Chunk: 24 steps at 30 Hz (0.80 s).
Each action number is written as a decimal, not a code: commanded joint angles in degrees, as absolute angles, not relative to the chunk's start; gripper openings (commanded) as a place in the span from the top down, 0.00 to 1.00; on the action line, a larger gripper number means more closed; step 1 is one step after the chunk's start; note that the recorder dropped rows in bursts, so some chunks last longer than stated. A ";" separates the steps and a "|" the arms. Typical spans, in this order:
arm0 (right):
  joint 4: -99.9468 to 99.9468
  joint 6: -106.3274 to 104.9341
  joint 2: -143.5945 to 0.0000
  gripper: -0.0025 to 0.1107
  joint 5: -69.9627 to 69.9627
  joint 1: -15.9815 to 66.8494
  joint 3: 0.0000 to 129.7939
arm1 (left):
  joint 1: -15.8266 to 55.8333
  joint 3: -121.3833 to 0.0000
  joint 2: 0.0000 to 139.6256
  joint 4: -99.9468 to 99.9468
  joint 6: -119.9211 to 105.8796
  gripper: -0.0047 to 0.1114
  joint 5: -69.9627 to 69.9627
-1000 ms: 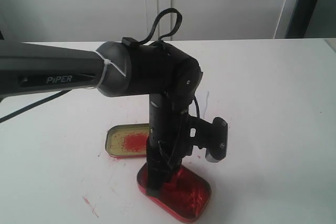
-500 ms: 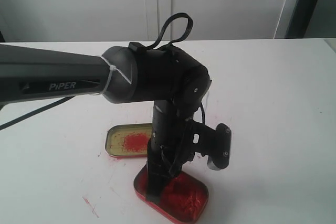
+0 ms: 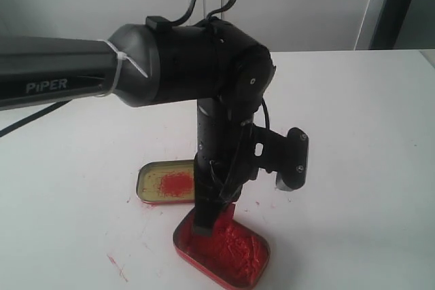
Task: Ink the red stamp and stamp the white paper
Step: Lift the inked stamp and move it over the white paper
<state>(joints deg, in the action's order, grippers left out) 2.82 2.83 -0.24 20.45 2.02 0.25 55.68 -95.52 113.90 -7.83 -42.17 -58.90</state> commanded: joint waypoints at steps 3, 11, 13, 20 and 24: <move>3.05 2.35 0.00 0.98 19.98 2.24 0.00 | 55.46 -96.69 113.03 -8.19 -41.77 0.96 -58.10; 3.05 2.35 0.00 0.98 19.98 2.24 0.00 | 51.95 -96.73 113.03 -7.98 -39.79 0.96 -53.82; 3.05 2.35 0.00 0.98 19.98 2.24 0.00 | 51.32 -96.73 113.03 -7.98 -39.79 0.96 -53.09; 3.05 2.35 0.00 0.98 19.98 2.24 0.00 | 49.22 -96.73 113.03 -8.19 -39.79 0.96 -50.11; 3.05 2.35 0.00 0.98 19.98 2.24 0.00 | 48.16 -96.73 113.26 -8.22 -39.79 0.96 -48.01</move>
